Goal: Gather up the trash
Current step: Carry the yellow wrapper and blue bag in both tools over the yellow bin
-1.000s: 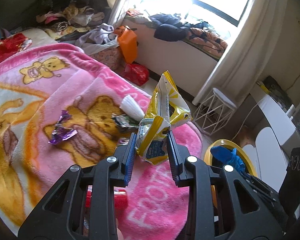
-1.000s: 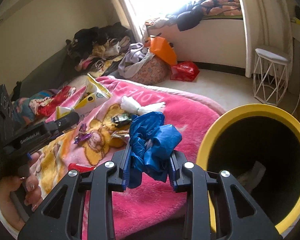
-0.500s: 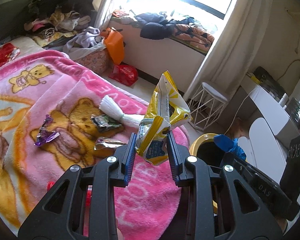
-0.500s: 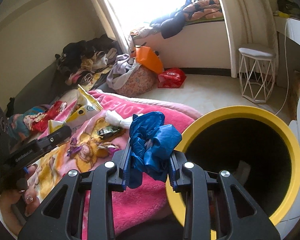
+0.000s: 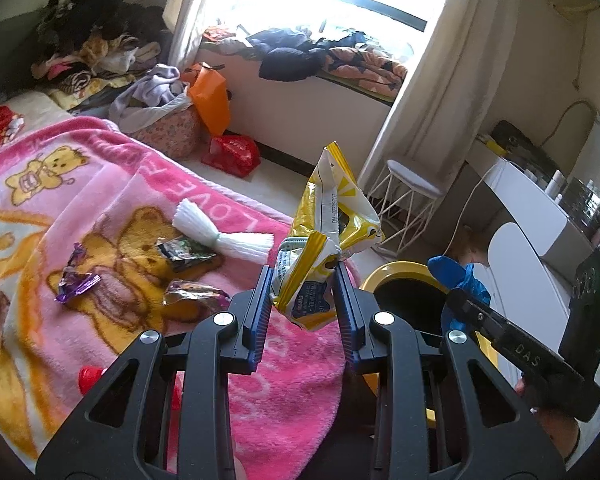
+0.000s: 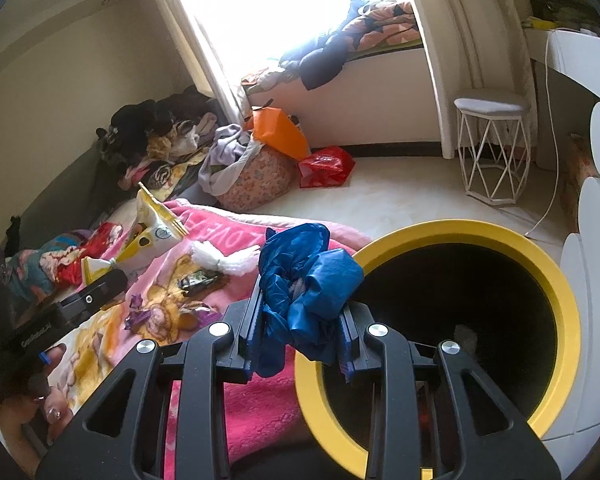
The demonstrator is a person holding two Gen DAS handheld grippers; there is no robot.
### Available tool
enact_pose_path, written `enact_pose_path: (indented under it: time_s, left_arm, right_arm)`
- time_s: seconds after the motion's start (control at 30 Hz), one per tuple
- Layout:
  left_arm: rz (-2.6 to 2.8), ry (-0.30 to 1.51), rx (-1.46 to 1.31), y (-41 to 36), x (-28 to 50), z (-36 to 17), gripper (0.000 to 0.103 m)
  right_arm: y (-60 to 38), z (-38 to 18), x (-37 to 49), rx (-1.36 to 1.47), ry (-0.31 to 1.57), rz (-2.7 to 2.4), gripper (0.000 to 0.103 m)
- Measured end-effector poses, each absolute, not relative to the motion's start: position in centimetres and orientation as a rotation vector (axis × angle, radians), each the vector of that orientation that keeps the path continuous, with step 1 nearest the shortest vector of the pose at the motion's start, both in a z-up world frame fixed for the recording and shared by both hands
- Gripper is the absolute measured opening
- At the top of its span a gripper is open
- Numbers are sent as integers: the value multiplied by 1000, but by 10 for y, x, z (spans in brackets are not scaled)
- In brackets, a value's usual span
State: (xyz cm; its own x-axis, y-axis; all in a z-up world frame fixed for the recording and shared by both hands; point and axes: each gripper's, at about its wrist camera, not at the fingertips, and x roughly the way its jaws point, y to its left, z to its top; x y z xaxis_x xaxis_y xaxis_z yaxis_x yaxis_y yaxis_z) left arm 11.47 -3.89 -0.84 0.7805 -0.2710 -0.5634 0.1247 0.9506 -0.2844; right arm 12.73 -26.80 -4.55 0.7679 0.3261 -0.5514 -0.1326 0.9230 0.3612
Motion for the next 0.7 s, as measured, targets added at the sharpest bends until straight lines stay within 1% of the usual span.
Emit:
enact_pose_path:
  time_s: [0.7]
  left_arm:
    - [-302, 671, -160, -87, 117, -15, 24]
  right_arm:
    - [-318, -49, 120, 355, 625, 121, 29]
